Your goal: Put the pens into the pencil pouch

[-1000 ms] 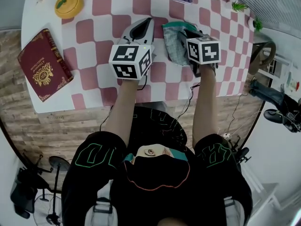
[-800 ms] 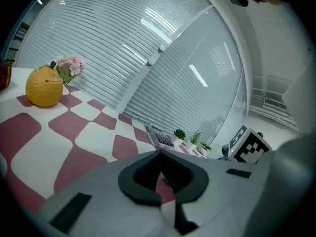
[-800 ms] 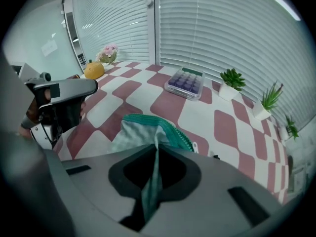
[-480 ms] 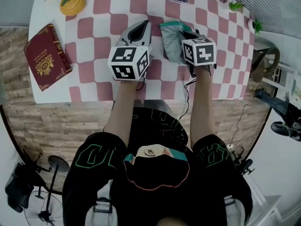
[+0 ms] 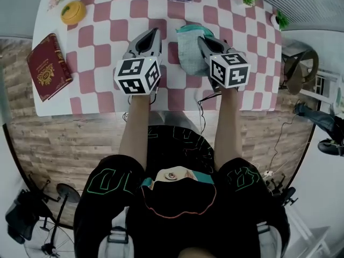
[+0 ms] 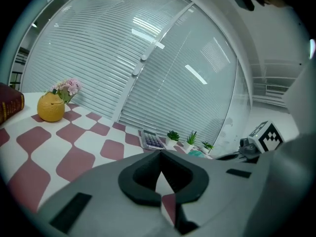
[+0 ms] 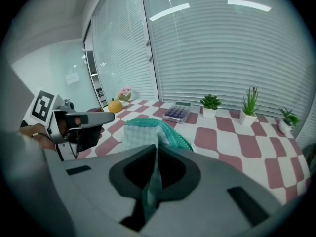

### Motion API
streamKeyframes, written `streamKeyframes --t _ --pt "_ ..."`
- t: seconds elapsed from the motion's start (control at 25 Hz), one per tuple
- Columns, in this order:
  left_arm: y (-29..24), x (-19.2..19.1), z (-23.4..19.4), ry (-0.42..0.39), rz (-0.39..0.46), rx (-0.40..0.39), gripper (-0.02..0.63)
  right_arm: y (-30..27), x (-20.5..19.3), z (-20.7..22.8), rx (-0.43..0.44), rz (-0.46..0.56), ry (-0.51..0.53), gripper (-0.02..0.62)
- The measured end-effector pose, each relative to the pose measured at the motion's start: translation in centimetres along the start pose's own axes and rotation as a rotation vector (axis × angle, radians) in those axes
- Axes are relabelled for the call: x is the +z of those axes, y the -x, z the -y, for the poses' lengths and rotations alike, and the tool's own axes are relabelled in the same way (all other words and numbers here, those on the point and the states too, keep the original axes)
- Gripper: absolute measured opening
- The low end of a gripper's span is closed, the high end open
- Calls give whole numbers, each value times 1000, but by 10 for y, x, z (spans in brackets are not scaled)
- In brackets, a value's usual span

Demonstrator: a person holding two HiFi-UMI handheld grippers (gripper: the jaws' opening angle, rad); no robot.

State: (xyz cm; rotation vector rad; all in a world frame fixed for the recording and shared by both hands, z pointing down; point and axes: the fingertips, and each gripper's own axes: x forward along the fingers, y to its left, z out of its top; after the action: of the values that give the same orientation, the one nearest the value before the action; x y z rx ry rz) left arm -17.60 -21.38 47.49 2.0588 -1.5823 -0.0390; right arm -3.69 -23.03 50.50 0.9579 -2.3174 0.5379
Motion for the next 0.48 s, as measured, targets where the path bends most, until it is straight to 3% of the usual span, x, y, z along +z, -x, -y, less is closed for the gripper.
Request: streamKeyframes --t 0.24,0.48 --pt "3 4 29 -25 31 -15 -3 42 7 13 22 132 -17 11" --pt "4 14 77 -88 80 -124 -3 94 23 21 78 298 6 11"
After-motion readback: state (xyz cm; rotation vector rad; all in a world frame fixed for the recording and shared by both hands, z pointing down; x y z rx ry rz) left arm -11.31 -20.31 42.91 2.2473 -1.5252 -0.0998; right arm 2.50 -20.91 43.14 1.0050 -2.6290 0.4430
